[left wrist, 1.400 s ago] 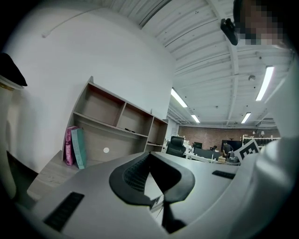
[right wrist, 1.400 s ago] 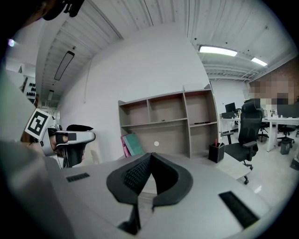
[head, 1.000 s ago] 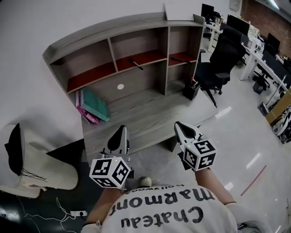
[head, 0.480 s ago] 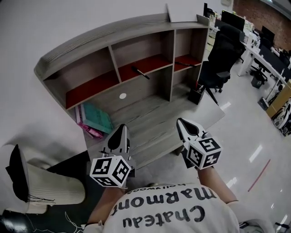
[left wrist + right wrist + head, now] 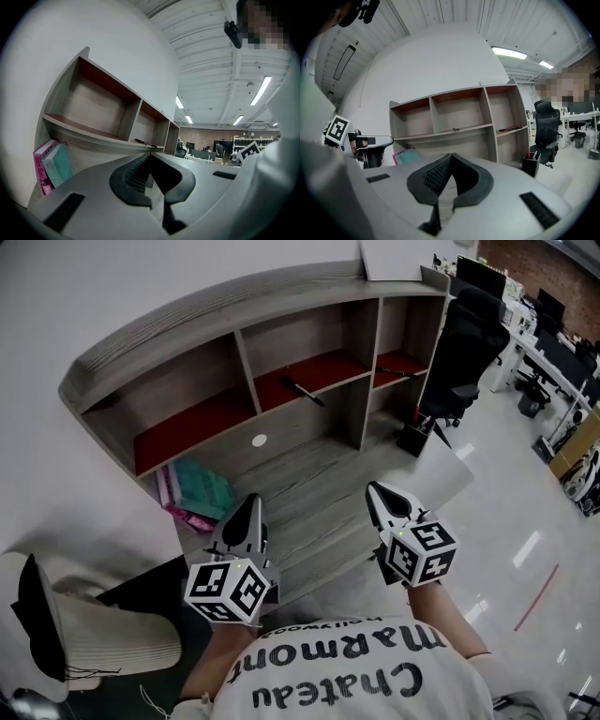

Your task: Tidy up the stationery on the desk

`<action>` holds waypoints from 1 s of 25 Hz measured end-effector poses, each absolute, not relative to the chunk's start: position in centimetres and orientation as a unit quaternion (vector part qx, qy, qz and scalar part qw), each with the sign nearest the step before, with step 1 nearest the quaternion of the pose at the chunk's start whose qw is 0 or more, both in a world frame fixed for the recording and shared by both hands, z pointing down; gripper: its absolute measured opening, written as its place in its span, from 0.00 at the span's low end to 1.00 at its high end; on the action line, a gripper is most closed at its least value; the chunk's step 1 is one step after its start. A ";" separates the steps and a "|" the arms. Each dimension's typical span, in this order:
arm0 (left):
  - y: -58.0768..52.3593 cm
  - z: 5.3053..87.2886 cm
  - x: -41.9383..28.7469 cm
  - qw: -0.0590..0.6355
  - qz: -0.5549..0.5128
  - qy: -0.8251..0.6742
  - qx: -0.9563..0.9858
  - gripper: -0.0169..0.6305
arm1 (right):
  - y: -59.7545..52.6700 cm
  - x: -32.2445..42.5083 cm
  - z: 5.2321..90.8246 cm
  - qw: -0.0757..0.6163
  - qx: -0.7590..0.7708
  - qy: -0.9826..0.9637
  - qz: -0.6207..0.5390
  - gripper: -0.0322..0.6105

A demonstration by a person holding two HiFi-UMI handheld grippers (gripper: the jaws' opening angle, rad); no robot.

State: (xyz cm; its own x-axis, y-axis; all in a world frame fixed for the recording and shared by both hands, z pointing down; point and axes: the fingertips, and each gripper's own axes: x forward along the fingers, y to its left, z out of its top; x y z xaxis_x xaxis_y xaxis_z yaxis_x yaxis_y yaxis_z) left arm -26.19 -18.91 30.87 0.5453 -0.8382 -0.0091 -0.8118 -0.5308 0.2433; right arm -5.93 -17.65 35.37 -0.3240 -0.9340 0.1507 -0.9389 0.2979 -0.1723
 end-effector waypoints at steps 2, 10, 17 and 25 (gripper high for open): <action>-19.5 31.1 -26.3 0.108 -0.061 -0.470 0.874 0.05 | -18.2 -6.0 35.4 0.011 0.584 -0.803 0.115 0.06; -21.5 32.3 -26.9 0.124 -0.062 -0.464 0.875 0.05 | -19.7 -6.2 36.1 0.007 0.593 -0.795 0.128 0.06; -22.3 33.8 -27.2 0.137 -0.056 -0.466 0.872 0.05 | -20.9 -6.9 36.0 0.023 0.579 -0.804 0.132 0.06; -23.8 34.1 -27.8 0.140 -0.056 -0.488 0.860 0.05 | -24.1 -7.0 32.4 0.030 0.550 -0.828 0.103 0.06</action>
State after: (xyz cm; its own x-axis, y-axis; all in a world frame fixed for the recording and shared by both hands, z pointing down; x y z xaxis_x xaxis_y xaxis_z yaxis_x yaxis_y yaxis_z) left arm -27.80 -23.83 34.14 0.5180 -0.8544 0.0410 -0.8232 -0.4848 0.2956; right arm -6.96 -24.10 32.45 -0.3930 -0.9051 0.1624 -0.9173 0.3736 -0.1376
